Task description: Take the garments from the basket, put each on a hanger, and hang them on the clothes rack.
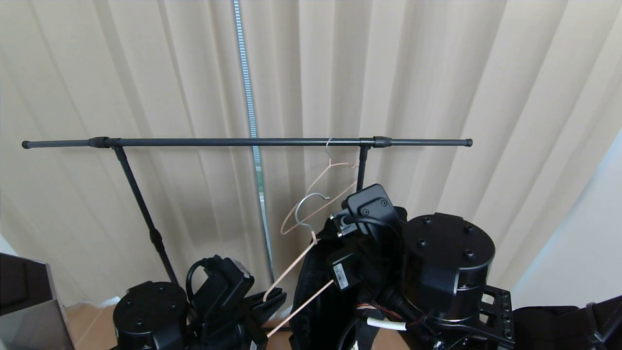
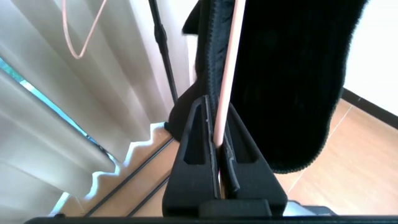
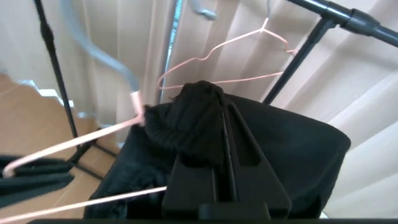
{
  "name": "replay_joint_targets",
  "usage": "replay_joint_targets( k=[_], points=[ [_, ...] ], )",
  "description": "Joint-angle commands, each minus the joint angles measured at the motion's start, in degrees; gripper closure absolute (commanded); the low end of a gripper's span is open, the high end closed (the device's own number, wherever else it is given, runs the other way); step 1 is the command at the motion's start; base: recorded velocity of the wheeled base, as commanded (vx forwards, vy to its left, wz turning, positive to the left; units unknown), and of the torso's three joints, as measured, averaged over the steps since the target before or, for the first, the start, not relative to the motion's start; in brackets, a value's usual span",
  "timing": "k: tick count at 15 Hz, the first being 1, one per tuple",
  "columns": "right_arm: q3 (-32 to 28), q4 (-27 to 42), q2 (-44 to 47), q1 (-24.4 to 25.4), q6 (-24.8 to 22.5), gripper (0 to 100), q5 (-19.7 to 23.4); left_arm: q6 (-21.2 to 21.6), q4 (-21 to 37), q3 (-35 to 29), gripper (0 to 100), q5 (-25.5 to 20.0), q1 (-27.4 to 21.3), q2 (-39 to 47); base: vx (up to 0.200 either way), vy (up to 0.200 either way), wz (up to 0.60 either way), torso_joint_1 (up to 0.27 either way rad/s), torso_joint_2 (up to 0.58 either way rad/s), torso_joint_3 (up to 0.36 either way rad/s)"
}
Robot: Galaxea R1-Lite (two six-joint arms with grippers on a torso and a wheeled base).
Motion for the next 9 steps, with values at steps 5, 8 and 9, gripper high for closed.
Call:
replay_joint_targets(
  k=[5,8,9],
  points=[
    [-1.3,0.0,-0.2,-2.6,0.1,0,-0.1,-0.2,-2.0,1.2,100,-0.1,0.0,0.6,0.000,0.000,0.00,0.000,0.00,0.000],
    [-2.2,0.0,-0.3,-3.5,0.2,0,-0.2,0.2,-2.0,2.7,100,-0.3,-0.1,2.5,0.000,0.000,0.00,0.000,0.00,0.000],
    [-2.2,0.0,-0.4,-3.6,0.2,0,-0.2,0.3,-2.0,2.7,100,-0.3,-0.3,2.6,0.000,0.000,0.00,0.000,0.00,0.000]
  ],
)
